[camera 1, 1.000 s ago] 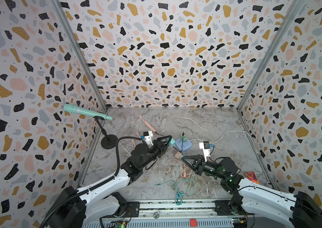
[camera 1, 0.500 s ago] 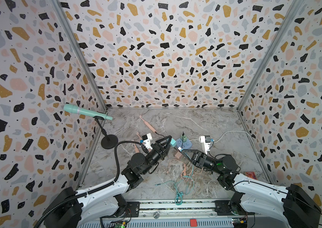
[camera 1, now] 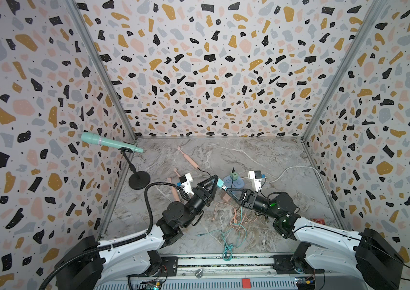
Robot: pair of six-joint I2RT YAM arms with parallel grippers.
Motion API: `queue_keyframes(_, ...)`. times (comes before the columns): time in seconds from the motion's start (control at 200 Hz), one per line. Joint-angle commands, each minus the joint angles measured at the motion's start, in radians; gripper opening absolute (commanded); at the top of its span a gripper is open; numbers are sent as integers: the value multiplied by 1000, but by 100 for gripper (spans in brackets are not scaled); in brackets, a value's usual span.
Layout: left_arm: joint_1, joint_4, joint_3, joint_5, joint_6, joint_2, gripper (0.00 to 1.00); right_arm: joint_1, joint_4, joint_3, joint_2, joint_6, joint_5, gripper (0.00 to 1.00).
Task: Charge the electric toothbrush
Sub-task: Insert the charging cable into the plug.
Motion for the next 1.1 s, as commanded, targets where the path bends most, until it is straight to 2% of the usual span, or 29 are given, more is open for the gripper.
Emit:
queue_keyframes(0.0,-22,89,-3,-33,58,-7,0,6,3,55,-6,12,20,0)
queue_keyframes(1.091,-84,59,4,-51,170,26,0,18,-59,86,-38,-34,38,0)
